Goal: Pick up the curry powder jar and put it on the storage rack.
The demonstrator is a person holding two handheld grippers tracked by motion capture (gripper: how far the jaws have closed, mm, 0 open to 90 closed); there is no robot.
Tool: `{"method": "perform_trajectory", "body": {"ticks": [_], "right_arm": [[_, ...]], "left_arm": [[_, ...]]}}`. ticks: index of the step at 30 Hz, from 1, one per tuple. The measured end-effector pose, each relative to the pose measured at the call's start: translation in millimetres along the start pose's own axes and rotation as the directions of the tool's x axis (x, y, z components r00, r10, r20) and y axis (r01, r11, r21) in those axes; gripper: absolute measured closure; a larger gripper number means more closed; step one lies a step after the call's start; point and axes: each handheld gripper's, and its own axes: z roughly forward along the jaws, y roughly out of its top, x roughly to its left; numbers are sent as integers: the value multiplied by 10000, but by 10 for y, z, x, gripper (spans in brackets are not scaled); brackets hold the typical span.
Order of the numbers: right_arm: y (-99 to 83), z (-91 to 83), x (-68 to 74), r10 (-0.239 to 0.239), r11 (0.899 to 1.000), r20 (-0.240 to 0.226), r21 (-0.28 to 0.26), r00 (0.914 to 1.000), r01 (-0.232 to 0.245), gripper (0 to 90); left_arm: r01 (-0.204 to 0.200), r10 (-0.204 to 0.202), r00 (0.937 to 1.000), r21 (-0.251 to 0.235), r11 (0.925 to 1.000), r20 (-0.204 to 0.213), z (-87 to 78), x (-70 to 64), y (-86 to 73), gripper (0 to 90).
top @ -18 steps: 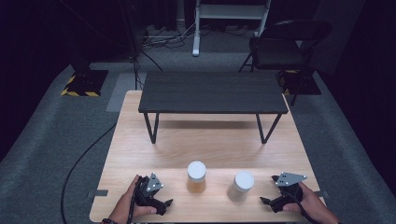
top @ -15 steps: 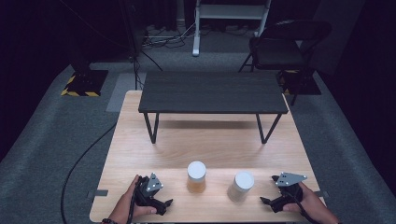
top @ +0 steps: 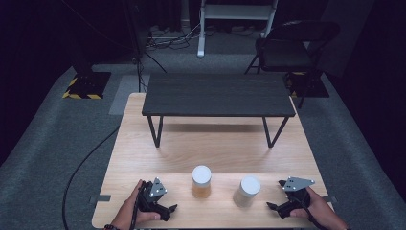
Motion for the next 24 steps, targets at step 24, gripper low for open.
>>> {"method": "perform_trajectory", "body": {"ticks": [24], "right_arm": [[-16,4,0,-4,10000,-1,-82,10000,4,0]], "left_arm": [[-99,98,9998,-83,9999,-158,36,-142,59,16]]}}
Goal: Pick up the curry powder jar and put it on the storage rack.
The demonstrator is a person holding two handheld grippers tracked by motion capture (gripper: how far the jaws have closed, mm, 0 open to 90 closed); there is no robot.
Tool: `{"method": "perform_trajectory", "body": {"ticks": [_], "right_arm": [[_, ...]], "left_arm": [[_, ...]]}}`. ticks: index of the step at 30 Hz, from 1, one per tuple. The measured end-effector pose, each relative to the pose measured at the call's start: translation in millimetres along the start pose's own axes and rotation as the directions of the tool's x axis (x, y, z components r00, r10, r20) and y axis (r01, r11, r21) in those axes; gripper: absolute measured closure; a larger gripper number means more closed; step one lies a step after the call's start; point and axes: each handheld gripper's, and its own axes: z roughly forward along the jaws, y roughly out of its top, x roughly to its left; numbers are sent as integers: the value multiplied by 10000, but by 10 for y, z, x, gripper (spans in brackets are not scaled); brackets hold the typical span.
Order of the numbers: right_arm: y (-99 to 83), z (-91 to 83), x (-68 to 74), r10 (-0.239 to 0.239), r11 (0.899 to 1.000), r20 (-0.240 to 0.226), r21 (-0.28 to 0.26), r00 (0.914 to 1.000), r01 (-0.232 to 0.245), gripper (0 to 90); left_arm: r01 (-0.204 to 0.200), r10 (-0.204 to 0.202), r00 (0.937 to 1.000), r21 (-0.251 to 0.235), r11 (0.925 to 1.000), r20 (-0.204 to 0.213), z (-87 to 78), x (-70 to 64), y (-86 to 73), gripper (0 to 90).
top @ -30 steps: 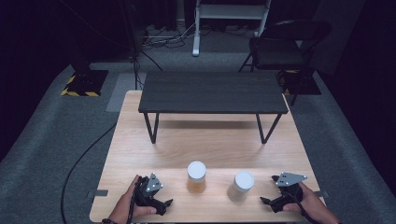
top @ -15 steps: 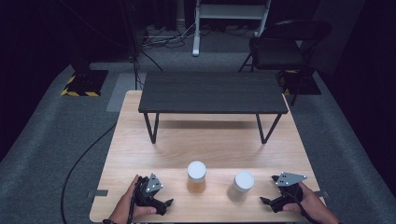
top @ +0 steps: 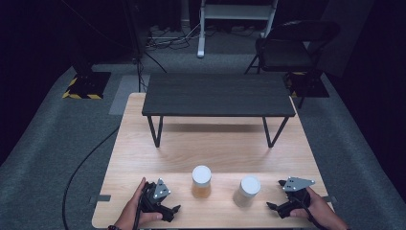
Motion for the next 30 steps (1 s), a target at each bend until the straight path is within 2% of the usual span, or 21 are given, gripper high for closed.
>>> {"method": "perform_trajectory", "body": {"ticks": [4,7,9,11,14,16,19,21,30], "right_arm": [[-2,0,2,4,10000,8,-10,10000,-4,0],[-4,1,3,9,10000,14,-18,10000,-9,0],[-4,1,5,17,10000,22,-21,10000,-16,0],[-5,2,11,42,10000,45,-27,10000,-42,0],[-8,3,17,72,10000,70,-46,9999,-71,0],[-9,3,17,71,10000,71,-49,10000,-70,0],[-12,3,19,77,10000,74,-61,9999,-76,0],[-13,3,19,75,10000,78,-66,9999,-74,0],[-16,4,24,95,9999,97,-81,9999,-95,0]], "left_arm": [[104,-105,9999,-331,9994,-32,-32,-17,-16,19],[306,-309,9995,-782,9965,-29,-75,-19,-40,18],[332,-334,9994,-839,9959,-6,-83,-19,-36,17],[240,-254,9996,-834,9962,-156,-94,-58,14,18],[398,-408,9991,-995,9942,-73,-105,-61,25,18],[323,-326,9995,-1047,9940,-14,-116,-64,46,17],[415,-423,9991,-1122,9928,-53,-120,-83,80,17],[259,-280,9995,-1170,9928,-160,-126,-108,105,17],[31,-37,10000,-1537,9881,-34,-225,-111,187,16]]}}
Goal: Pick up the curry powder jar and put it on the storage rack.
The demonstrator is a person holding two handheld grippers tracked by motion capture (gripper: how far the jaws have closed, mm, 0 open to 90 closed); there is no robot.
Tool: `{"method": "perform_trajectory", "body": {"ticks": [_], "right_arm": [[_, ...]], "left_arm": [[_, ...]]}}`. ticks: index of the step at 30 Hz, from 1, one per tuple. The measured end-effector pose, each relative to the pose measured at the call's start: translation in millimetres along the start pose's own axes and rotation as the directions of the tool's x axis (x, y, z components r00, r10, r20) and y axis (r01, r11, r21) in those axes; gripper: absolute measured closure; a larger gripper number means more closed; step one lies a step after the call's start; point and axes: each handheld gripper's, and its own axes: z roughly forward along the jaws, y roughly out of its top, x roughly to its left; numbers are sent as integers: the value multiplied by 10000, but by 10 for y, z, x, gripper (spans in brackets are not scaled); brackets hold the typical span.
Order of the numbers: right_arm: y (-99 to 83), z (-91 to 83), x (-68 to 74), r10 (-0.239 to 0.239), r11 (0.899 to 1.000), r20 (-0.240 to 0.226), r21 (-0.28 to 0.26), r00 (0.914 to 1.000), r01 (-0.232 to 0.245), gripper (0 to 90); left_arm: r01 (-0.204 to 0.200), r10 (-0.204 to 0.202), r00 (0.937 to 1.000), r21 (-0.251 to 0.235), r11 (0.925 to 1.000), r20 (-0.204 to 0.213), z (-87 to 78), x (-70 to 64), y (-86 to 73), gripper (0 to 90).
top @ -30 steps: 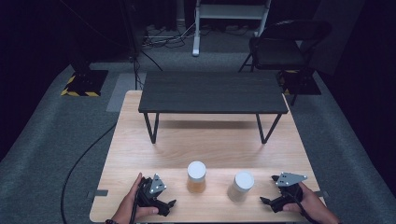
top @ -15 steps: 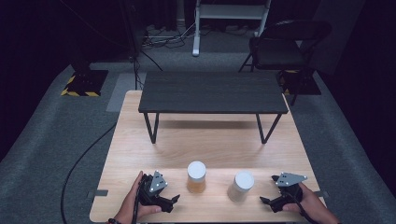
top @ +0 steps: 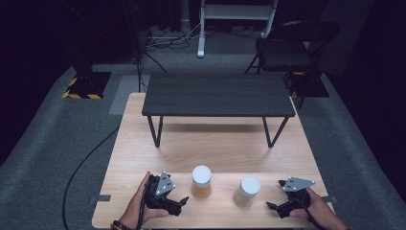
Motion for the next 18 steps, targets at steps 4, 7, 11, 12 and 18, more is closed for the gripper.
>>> {"method": "perform_trajectory", "body": {"ticks": [4,7,11,12,18], "right_arm": [[-3,0,3,9,10000,12,-10,10000,-9,0],[-3,0,3,9,10000,12,-13,10000,-9,0],[-4,2,-1,3,10000,1,-23,10000,-3,0],[-4,2,-1,2,10000,1,-23,10000,-2,0],[-8,2,0,5,10000,2,-38,10000,-5,0]], "left_arm": [[-105,105,9999,-127,9999,5,-17,-10,59,16],[-175,177,9998,-195,9997,126,-11,-8,111,16],[-181,190,9994,-287,9994,292,22,-3,166,16],[-247,256,9991,-283,9993,332,32,-6,179,16],[-297,312,9984,-331,9990,476,69,-15,214,16]]}}
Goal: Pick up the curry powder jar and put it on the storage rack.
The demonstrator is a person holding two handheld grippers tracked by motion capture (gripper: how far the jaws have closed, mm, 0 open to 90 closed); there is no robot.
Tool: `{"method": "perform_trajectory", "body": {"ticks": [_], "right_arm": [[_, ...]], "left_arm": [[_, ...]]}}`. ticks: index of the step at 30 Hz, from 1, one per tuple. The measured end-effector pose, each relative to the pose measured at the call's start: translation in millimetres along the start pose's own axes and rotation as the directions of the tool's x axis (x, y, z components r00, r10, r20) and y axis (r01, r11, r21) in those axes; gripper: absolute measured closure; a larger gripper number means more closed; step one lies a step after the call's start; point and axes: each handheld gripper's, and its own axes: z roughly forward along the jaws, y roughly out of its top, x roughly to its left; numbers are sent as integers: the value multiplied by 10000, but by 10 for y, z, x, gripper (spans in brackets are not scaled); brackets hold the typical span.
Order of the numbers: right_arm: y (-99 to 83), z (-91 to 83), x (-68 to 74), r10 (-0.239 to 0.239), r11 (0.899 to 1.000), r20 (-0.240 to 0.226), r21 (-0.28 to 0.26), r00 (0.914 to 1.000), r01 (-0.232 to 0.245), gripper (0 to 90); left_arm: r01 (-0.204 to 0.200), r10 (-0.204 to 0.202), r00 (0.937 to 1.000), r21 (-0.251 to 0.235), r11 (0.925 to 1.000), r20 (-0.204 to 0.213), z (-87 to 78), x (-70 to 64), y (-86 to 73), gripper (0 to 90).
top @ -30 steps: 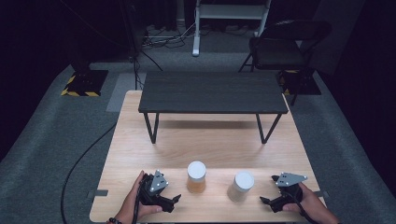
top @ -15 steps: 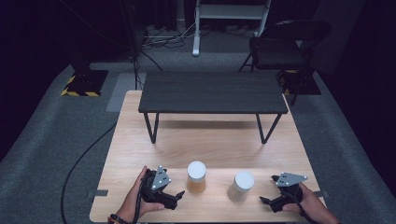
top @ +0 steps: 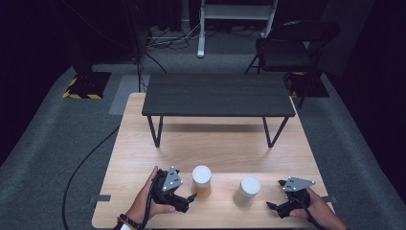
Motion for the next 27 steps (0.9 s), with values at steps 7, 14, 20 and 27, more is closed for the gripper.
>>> {"method": "perform_trajectory", "body": {"ticks": [7,14,20,27], "right_arm": [[1,0,0,1,10000,-2,2,10000,-1,0],[-2,0,0,0,10000,1,-7,10000,0,0],[-3,0,0,-3,10000,0,-11,10000,3,0],[-6,0,0,0,10000,-2,-21,10000,0,0]], "left_arm": [[134,-131,9998,-245,9996,136,48,-6,-4,16],[267,-253,9991,-393,9989,352,144,-12,30,18],[288,-268,9990,-549,9981,371,232,-37,48,24],[389,-369,9989,-757,9964,274,336,-72,48,35]]}}
